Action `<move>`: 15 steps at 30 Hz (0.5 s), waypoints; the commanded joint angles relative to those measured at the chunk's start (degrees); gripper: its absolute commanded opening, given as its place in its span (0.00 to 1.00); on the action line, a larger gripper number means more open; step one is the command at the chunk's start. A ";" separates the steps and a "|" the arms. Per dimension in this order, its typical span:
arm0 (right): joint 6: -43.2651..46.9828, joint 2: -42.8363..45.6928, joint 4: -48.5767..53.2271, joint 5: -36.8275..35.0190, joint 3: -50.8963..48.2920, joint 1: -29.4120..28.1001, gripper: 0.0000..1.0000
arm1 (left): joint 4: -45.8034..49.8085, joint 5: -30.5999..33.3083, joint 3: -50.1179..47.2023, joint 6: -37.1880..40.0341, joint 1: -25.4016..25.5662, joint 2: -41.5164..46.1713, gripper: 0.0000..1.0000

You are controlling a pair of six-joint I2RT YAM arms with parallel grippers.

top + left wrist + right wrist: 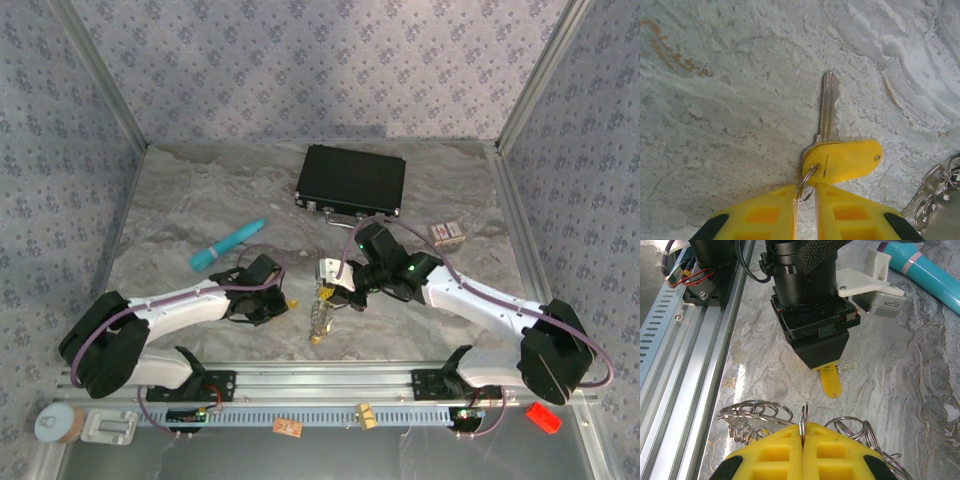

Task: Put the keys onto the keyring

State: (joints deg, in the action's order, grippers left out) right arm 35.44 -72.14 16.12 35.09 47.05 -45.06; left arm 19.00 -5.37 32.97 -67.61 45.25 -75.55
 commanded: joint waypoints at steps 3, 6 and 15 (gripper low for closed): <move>0.17 0.96 1.04 0.22 0.19 -0.38 0.00 | -0.29 -0.36 0.69 -0.29 -0.51 -0.43 0.14; 0.16 0.98 0.97 0.15 0.19 -0.38 0.00 | -0.16 -0.18 0.67 -0.27 -0.47 -0.22 0.11; 0.17 1.06 1.11 0.08 0.10 -0.47 0.00 | 1.19 0.70 0.69 0.00 -0.55 1.82 0.00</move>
State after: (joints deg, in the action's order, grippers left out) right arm 35.44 -72.14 16.25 35.09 47.05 -45.17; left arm 18.28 -5.34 32.97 -67.59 45.01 -75.18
